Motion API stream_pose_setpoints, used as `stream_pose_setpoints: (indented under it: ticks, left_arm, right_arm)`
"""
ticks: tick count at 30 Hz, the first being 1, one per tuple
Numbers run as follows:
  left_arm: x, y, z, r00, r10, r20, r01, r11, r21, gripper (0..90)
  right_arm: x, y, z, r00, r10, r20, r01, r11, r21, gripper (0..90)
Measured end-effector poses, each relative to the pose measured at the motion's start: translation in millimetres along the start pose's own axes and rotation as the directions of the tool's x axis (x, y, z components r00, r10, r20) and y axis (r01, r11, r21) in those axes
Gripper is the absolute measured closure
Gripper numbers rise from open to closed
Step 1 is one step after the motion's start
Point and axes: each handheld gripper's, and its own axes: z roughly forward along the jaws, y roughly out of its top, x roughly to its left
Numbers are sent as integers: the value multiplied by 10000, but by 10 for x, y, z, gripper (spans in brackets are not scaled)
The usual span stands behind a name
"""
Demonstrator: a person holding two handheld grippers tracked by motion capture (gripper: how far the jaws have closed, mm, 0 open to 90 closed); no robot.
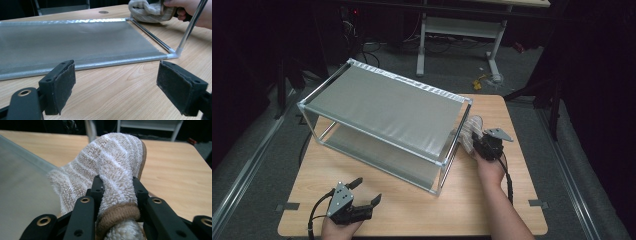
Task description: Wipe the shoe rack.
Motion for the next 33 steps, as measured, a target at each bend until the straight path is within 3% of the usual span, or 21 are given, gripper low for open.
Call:
stream_pose_setpoints:
  ticks: [3, 4, 7, 10, 13, 19, 20, 24, 25, 30, 33]
  left_arm:
    - [-1, -4, 6, 10000, -73, 38, 73, 10000, -1, 164]
    - [-21, 5, 10, 9997, -127, 230, 128, 9999, -22, 168]
    - [-88, 36, 30, 9991, -30, 419, 34, 9999, -99, 171]
    - [-188, 80, 73, 9977, 46, 674, -38, 9999, -120, 172]
    - [-264, 107, 113, 9963, 148, 843, -138, 9998, -133, 173]
    - [-288, 78, 153, 9956, 234, 912, -244, 9997, 100, 176]
    - [-288, 72, 155, 9958, 206, 887, -218, 9997, 119, 178]
    - [-281, 58, 163, 9959, 241, 873, -258, 9995, 185, 180]
    - [-277, 57, 166, 9958, 251, 883, -269, 9995, 193, 181]
    - [-245, 58, 162, 9957, 204, 905, -217, 9997, 142, 181]
    - [-223, 64, 143, 9962, 176, 854, -185, 9998, 94, 181]
  right_arm:
    - [-62, -48, -19, 9998, 11, 185, -14, 9999, 131, 709]
    - [-129, -104, -60, 9996, 69, 267, -74, 9997, 216, 709]
    - [-152, -155, -129, 9997, 6, 232, -12, 9997, 243, 709]
    - [-126, -222, -281, 9995, -315, 11, 315, 9994, 130, 708]
    - [-39, -343, -590, 9959, -798, -416, 796, 9968, -74, 706]
    - [-51, -577, -899, 9946, -781, -690, 801, 9964, 262, 697]
    - [-117, -678, -1003, 9956, -787, -508, 806, 9961, 355, 697]
    - [-251, -751, -1099, 9985, -494, -219, 505, 9973, 532, 691]
    - [-346, -791, -1161, 9994, -346, 99, 339, 9974, 634, 681]
    - [-445, -881, -1220, 9991, -306, 299, 279, 9959, 860, 671]
    - [-514, -907, -1230, 9988, -17, 484, -27, 9959, 910, 669]
